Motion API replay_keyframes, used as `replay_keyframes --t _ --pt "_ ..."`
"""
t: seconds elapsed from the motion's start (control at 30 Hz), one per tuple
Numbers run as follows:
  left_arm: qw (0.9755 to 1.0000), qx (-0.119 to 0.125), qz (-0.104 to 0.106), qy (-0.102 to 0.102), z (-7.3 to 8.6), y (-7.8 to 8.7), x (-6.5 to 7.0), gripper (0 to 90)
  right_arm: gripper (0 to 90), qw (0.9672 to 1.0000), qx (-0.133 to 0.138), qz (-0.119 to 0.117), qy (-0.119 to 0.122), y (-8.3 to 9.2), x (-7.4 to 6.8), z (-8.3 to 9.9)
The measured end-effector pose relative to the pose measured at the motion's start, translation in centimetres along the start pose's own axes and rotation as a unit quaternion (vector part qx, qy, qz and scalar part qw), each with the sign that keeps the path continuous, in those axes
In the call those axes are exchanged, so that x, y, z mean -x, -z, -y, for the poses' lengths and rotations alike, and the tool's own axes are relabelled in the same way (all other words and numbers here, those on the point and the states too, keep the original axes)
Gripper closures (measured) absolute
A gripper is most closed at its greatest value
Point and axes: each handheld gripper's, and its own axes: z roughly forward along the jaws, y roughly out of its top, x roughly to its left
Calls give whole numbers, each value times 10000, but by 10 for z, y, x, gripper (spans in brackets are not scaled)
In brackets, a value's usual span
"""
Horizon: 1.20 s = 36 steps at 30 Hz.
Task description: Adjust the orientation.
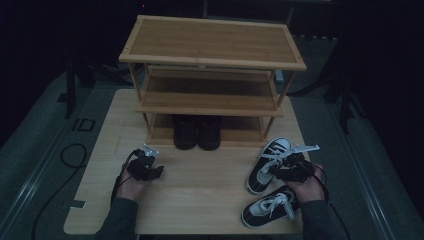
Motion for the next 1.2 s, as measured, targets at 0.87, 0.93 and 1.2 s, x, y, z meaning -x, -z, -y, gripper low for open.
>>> replay_keyframes --t 0.87,0.93,1.2 --pt "9999 52 108 49 -1 -2 0 531 806 9912 -673 266 -1111 -15 5 -10" --pt "9999 53 114 50 0 -2 -1 531 813 9918 -621 278 -1085 -14 3 -10" --pt "9998 67 146 81 0 -2 -1 529 834 9944 -501 279 -887 -13 -12 -18"
